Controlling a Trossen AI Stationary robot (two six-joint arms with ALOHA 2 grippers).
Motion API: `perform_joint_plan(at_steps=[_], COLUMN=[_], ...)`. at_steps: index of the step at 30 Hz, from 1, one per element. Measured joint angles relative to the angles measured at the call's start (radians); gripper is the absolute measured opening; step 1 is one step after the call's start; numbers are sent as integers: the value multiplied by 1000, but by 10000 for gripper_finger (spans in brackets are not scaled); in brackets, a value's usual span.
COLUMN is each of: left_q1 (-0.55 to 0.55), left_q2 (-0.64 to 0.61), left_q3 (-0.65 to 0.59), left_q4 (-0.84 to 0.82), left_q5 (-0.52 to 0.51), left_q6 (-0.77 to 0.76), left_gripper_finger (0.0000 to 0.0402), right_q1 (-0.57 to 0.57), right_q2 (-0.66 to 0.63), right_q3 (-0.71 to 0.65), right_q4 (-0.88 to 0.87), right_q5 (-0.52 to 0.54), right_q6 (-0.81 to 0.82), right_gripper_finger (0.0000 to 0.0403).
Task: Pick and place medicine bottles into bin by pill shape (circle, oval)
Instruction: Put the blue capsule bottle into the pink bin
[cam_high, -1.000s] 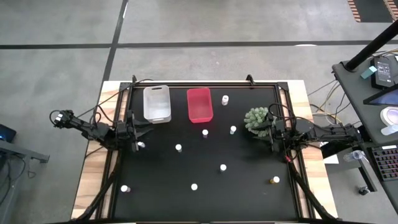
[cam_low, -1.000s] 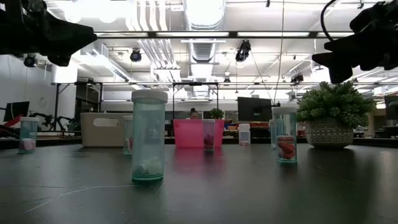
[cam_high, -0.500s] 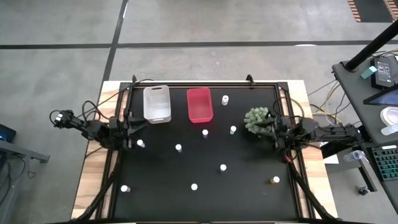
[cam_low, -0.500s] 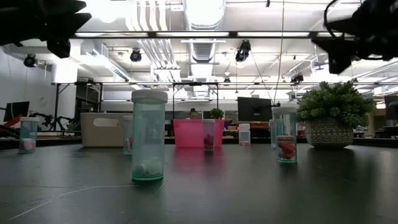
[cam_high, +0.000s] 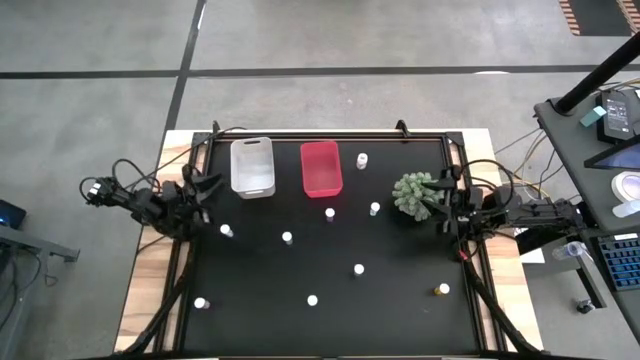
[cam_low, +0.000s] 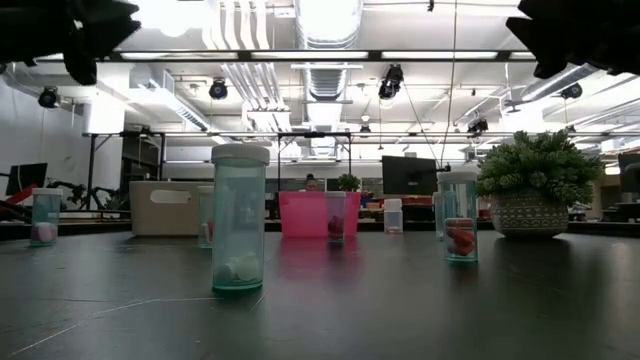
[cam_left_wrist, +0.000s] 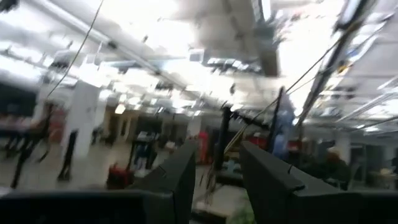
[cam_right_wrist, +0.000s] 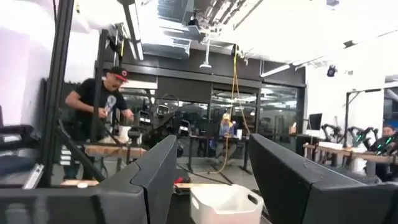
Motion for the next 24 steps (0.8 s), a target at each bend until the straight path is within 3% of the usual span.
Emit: perform_joint_plan(at_steps=[6,14,24], left_q1=[0,0,0], left_q2=[0,15,32], left_q3=[28,28,29], left_q4=[48,108,122], left_q5=[154,158,158], left_q6=[79,132,143], left_gripper_finger=[111,111,111], right_q1=[0,0,0], right_q2=[0,0,0], right_q3=[0,0,1], right_q4=[-5,-5,-4], right_q5=[21,25,7], right_q6=[10,-28,97], right_gripper_finger=[192,192,192])
